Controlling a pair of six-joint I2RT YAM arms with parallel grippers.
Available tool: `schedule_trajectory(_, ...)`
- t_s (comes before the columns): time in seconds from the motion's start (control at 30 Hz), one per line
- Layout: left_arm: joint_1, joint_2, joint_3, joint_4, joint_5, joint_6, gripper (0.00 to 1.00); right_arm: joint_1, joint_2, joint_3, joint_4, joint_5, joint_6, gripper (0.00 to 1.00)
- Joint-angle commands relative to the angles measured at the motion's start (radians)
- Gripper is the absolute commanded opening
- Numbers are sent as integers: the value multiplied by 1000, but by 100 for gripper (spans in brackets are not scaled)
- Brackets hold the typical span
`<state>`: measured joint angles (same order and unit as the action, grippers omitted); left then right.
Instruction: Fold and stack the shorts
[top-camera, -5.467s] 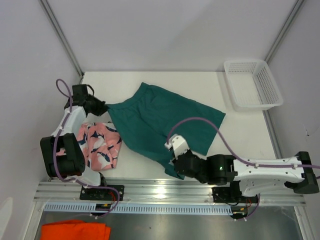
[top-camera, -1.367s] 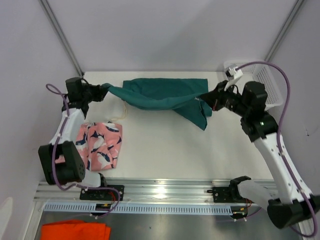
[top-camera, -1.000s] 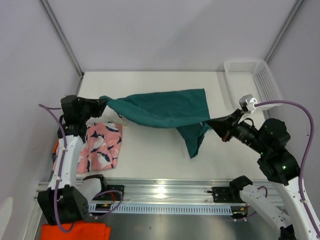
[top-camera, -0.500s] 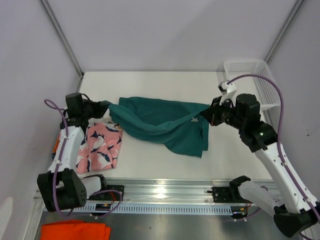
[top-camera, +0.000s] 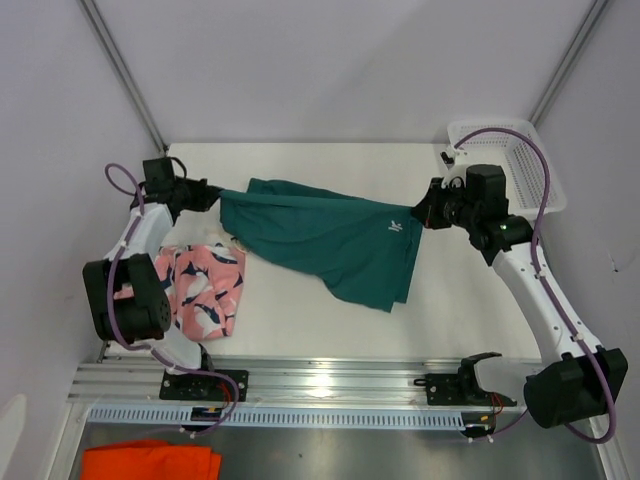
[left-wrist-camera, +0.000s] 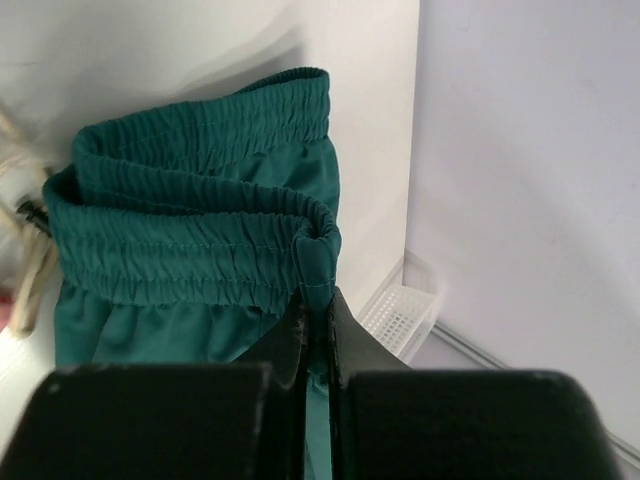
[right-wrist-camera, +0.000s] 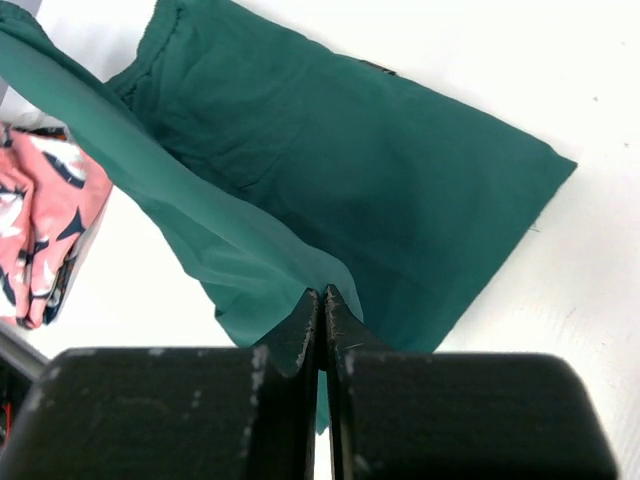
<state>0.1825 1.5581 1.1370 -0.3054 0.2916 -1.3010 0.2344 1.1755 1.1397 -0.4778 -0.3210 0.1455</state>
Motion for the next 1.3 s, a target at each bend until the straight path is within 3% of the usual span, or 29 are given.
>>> schedule_trajectory(0.0, 6, 78, 142, 43, 38, 2, 0, -17, -5, 57, 65, 10, 9, 0)
schedule_trajectory(0.17, 0, 175, 248, 37, 78, 16, 0, -15, -25, 49, 70, -6, 38, 0)
schedule_trajectory(0.27, -3, 177, 238, 46, 92, 22, 0, 25, -77, 3, 79, 6, 60, 0)
schedule_trajectory(0.43, -8, 111, 176, 78, 121, 28, 0, 98, -193, -23, 22, 45, 77, 0)
schedule_trajectory(0.7, -14, -26, 90, 92, 116, 9, 0, 111, -306, 37, -99, 122, 59, 0)
schedule_trajectory(1.07, -25, 49, 240, 66, 75, -29, 0, -18, -120, 147, -27, 59, 29, 0)
schedule_trajectory(1.27, -54, 245, 410, 77, 54, -50, 0, -109, 80, 178, 96, 11, 60, 0)
